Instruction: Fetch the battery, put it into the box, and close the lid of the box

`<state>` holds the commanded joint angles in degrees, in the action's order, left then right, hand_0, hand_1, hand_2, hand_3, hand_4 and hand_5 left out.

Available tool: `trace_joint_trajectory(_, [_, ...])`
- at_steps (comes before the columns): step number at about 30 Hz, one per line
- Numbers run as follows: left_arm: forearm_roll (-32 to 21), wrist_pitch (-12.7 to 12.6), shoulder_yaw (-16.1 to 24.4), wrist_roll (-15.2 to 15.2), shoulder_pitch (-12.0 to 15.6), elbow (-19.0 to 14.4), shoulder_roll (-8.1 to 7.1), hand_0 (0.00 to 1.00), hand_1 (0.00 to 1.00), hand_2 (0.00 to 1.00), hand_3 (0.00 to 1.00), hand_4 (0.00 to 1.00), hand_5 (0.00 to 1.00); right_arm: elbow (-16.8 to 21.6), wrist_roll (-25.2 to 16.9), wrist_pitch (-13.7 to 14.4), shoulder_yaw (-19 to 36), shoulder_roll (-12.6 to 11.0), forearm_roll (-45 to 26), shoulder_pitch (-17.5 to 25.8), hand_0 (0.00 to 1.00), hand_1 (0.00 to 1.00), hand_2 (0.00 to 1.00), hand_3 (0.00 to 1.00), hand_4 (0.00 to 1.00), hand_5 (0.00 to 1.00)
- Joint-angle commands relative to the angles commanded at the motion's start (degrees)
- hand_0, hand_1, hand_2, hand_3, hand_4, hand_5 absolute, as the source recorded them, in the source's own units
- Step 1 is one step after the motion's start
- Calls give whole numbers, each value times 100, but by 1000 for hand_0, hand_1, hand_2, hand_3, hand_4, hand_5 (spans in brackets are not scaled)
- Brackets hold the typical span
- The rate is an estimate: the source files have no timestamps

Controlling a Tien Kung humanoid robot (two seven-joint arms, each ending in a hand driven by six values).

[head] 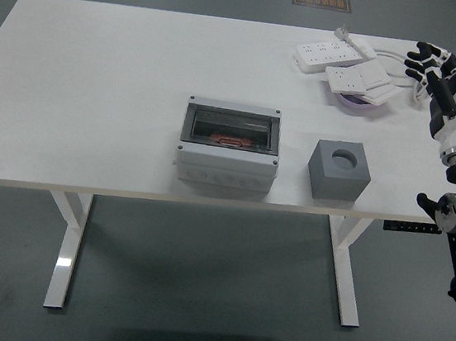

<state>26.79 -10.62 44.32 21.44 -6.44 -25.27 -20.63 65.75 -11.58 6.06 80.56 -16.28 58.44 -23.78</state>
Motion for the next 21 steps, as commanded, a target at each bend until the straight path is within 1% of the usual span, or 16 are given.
trace_joint_trajectory(1, [4,1,2,2,0,0,1,648,718,576,567,662,138,22,9,25,-7,-8,51,-5,644,652,640,723,823,445])
trace_joint_trajectory(2, [9,1,5,4,0,0,2,648,717,575,564,659,139,40,13,45,-12,-14,89,-9,584,631,638,740,762,236])
trace_joint_trajectory(7, [15,3,6,6,4,-1,13,648,717,575,564,659,139,121,9,151,-34,-37,209,-17,584,631,638,740,762,236])
trace_joint_trajectory(8, [15,3,5,5,5,-1,14,648,718,575,564,658,137,137,-6,172,-38,-41,217,-16,564,620,636,742,704,68])
trace_joint_trajectory(13, [17,6,5,2,7,1,21,648,718,575,564,658,137,227,-119,286,-71,-61,235,-8,564,620,636,742,704,68])
trace_joint_trajectory(14, [17,7,5,2,7,1,23,648,718,575,564,656,135,238,-139,304,-77,-62,235,-6,547,616,628,732,677,44])
trace_joint_trajectory(15, [19,8,6,2,6,1,24,648,718,575,564,656,135,247,-169,332,-85,-61,238,-3,547,616,628,732,677,44])
trace_joint_trajectory(19, [26,9,10,5,7,1,29,648,718,575,564,656,135,258,-339,491,-124,-37,264,13,547,616,628,732,677,44])
trace_joint_trajectory(20, [25,8,10,4,7,1,30,648,718,574,563,654,133,265,-386,539,-129,-28,278,18,527,585,580,686,648,53])
trace_joint_trajectory(21, [24,8,9,3,8,1,32,648,718,574,563,654,133,270,-440,593,-136,-16,289,24,527,585,580,686,648,53])
